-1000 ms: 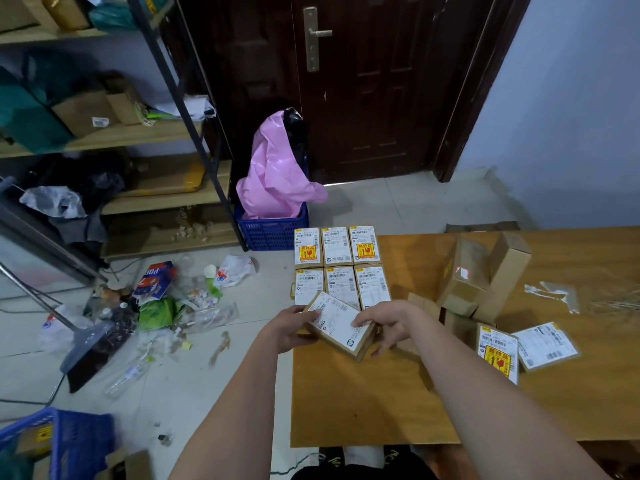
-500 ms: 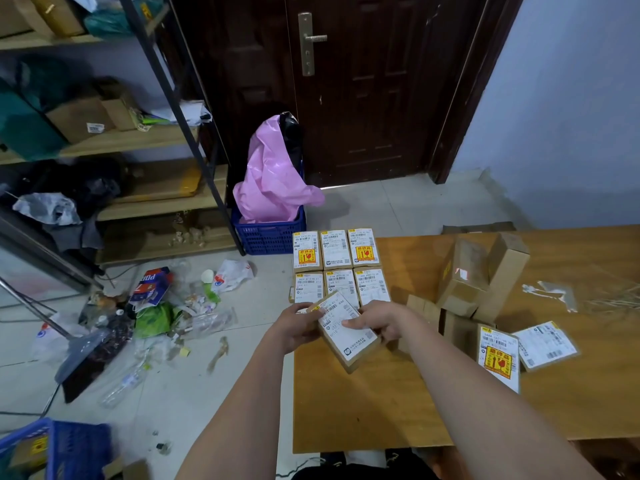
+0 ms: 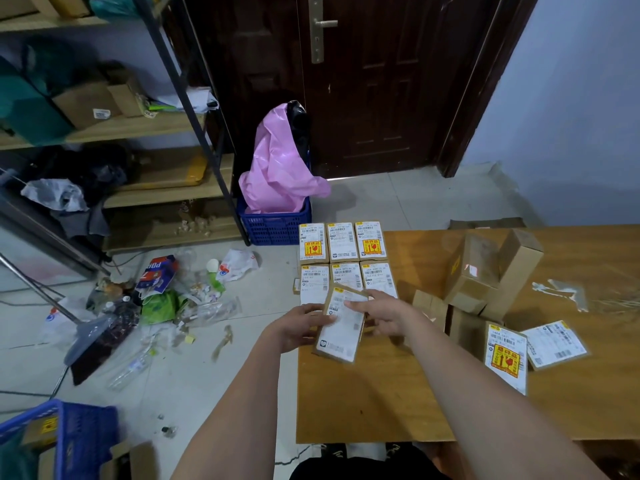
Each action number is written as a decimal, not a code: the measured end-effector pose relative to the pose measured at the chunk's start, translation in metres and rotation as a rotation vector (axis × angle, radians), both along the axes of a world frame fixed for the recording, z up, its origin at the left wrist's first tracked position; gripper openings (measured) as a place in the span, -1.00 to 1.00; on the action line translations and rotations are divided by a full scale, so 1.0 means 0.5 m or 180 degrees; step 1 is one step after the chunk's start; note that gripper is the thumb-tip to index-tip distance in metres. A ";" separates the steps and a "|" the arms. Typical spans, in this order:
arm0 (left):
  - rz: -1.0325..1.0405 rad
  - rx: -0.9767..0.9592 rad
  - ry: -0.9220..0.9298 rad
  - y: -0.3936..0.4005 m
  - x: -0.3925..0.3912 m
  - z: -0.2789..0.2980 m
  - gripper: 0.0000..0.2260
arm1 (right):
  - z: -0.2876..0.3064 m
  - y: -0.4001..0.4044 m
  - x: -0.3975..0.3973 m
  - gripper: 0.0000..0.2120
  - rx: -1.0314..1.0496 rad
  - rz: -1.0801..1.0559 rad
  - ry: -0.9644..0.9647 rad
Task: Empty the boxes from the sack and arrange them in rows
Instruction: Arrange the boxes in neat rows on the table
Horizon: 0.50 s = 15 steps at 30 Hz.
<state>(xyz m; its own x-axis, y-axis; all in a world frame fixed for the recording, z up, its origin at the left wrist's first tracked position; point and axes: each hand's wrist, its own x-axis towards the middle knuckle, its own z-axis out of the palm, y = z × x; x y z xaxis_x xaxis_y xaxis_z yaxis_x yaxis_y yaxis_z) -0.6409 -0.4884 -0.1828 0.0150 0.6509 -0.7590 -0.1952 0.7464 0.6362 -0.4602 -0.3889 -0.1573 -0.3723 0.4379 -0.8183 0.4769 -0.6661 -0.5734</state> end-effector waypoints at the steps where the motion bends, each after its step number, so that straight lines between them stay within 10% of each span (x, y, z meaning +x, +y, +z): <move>1: -0.0006 0.0000 -0.0009 -0.004 -0.001 0.000 -0.49 | -0.002 0.002 0.000 -0.56 0.0009 0.0024 -0.0022; 15: 0.0005 -0.0672 0.0158 -0.054 -0.052 -0.060 -0.61 | -0.057 -0.053 -0.069 -0.57 0.0028 0.1270 -0.0913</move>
<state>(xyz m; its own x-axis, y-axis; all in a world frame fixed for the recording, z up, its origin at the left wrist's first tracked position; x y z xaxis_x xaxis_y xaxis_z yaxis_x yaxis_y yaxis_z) -0.6669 -0.5155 -0.2130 -0.0267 0.4773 -0.8783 -0.1688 0.8639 0.4746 -0.4945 -0.4154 -0.1856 -0.2725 0.3143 -0.9094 0.8335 -0.3951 -0.3863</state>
